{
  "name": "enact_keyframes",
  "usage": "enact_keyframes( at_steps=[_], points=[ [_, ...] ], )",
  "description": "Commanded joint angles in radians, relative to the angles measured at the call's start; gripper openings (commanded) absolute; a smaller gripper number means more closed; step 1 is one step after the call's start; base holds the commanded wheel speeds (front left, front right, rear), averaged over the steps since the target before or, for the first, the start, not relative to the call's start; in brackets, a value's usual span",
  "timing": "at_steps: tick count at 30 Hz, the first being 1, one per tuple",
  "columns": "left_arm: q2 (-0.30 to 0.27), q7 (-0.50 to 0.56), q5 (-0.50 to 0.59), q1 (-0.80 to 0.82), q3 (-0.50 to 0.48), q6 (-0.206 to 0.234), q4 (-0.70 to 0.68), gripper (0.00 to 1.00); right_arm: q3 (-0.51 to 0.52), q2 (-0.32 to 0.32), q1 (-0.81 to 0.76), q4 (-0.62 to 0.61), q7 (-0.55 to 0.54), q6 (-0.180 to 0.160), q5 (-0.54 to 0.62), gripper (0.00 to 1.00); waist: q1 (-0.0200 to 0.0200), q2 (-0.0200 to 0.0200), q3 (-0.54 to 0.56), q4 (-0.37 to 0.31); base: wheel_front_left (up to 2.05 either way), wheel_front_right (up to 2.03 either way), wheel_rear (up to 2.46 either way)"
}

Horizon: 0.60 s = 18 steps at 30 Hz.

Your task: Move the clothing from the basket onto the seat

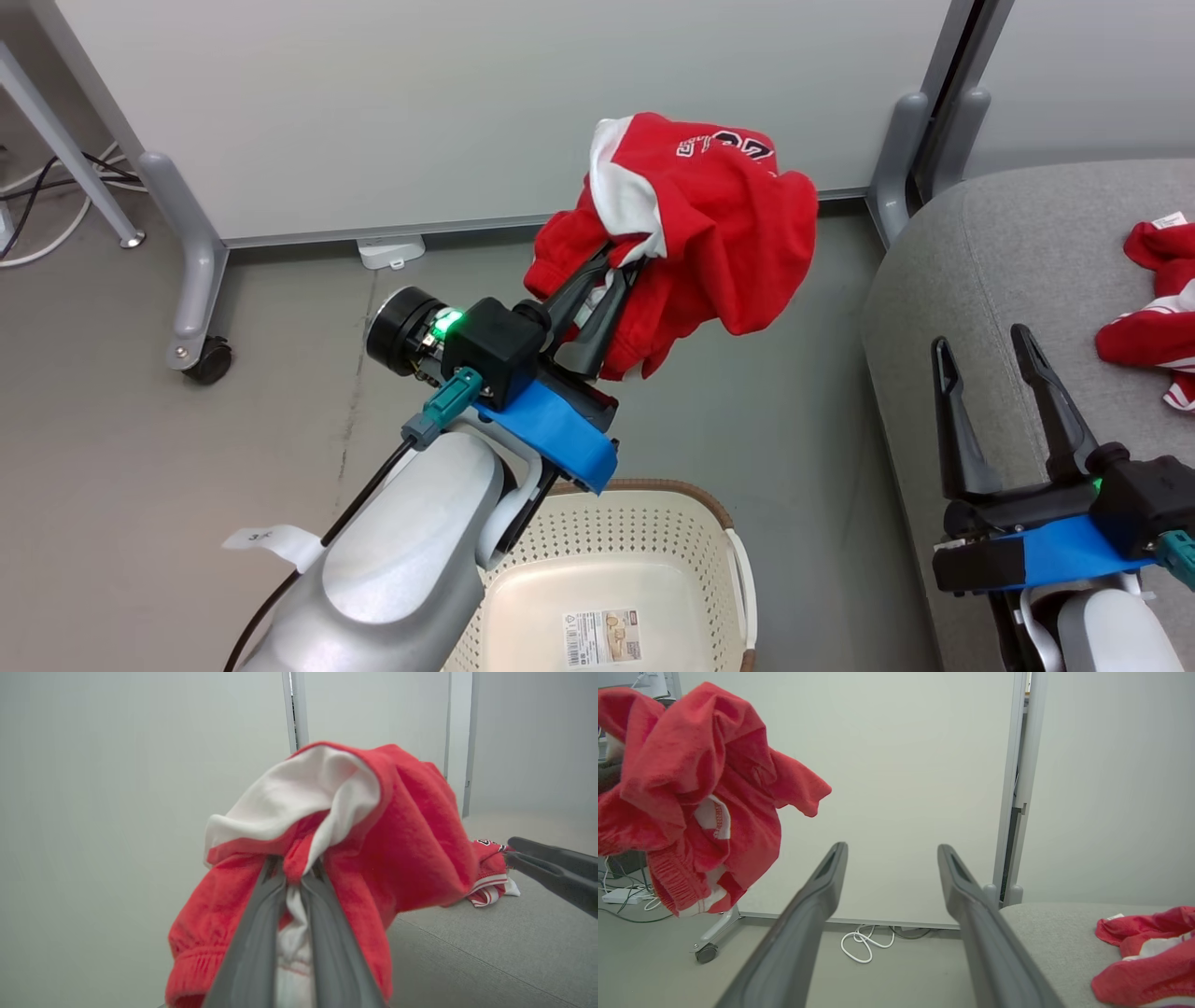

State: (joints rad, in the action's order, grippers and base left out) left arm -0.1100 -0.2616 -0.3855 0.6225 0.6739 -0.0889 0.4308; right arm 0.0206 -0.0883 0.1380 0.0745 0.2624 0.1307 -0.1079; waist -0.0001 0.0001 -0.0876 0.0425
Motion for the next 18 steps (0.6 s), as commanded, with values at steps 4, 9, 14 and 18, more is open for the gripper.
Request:
enact_keyframes(
  at_steps=[4, 9, 14, 18],
  points=[
    [0.005, -0.005, 0.012, -0.009, -0.010, -0.009, -0.020, 0.00, -0.004, 0.009, -0.017, 0.003, 0.004, 0.000, -0.003, 1.00, 0.0001, -0.0001, 0.007, 0.003, 0.00, 0.00, 0.00],
    [0.005, -0.005, 0.020, -0.015, -0.015, -0.015, -0.026, 0.00, -0.014, 0.013, -0.022, 0.003, 0.004, 0.000, -0.011, 1.00, 0.0001, -0.0001, 0.011, 0.004, 0.00, 0.00, 0.00],
    [0.006, -0.005, 0.026, -0.015, -0.021, -0.023, -0.021, 0.00, -0.066, 0.008, -0.016, -0.020, 0.004, 0.000, -0.034, 1.00, 0.0001, -0.0001, 0.007, 0.005, 0.00, 0.00, 0.00],
    [0.007, -0.005, 0.033, -0.015, -0.024, -0.025, -0.017, 0.00, -0.135, -0.001, 0.000, -0.064, 0.004, 0.000, -0.063, 1.00, 0.0001, -0.0001, 0.001, 0.003, 0.00, 0.00, 0.00]
  ],
)
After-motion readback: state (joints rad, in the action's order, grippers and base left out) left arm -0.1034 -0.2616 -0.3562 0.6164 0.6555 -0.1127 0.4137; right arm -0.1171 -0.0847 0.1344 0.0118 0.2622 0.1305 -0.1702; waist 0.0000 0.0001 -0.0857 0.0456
